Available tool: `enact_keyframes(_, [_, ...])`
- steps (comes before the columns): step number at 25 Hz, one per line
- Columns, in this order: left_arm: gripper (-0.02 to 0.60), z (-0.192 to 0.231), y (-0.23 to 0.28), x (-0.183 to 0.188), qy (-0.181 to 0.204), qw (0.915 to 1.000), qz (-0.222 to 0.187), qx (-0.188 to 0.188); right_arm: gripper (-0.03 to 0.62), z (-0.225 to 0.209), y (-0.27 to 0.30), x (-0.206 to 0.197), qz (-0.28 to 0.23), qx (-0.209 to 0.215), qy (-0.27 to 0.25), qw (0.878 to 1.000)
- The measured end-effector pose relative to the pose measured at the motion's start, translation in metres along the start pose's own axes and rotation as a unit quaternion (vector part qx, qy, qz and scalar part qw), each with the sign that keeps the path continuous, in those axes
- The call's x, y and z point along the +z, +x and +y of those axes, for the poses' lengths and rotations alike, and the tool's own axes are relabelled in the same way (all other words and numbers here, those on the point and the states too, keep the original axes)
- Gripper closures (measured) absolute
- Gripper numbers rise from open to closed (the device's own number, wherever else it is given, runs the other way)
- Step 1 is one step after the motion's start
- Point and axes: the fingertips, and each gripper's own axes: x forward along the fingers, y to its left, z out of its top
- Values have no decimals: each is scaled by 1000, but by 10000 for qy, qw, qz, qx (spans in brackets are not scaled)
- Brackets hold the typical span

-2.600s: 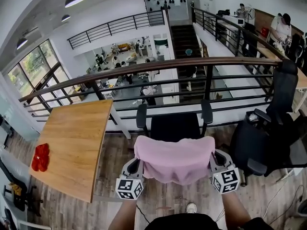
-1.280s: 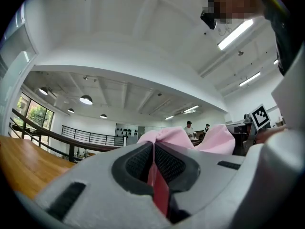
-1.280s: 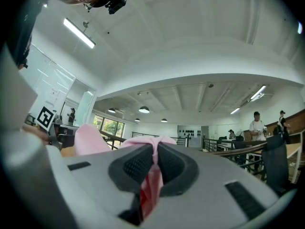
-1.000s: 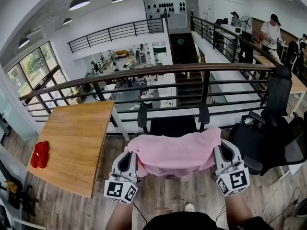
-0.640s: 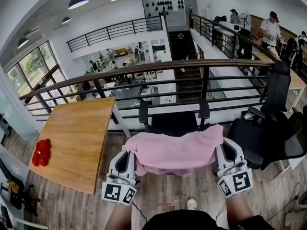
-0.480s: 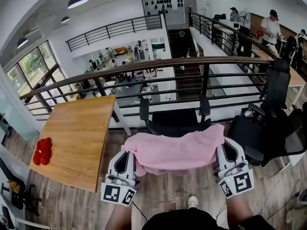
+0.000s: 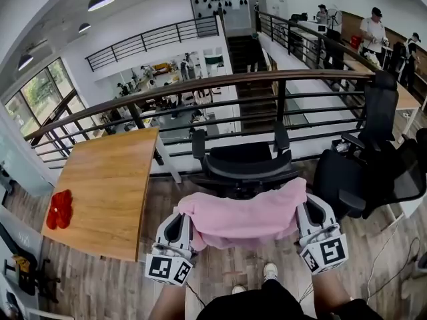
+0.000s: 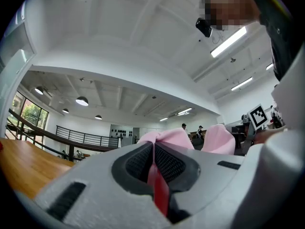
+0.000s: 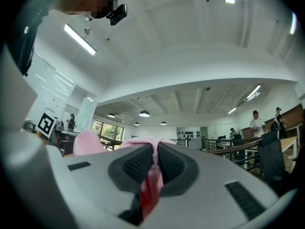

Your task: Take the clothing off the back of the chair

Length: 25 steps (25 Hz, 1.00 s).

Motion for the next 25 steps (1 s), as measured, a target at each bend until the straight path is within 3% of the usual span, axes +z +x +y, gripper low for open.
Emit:
enact_keyframes(6, [557,-8,-8,-21,-170,9994,280,-92,568,4,-13,-27,341,-103,162,9992])
enact_keyframes(12, [556,-17,-10,-67,-423,9965,694,-217,568,5,-14,-60,701,-25,146,9974])
enact_keyframes(25, [555,-13,-16,-117,-319,9919,1206,-231,568,13,-12,-119,1285,45,220,9915])
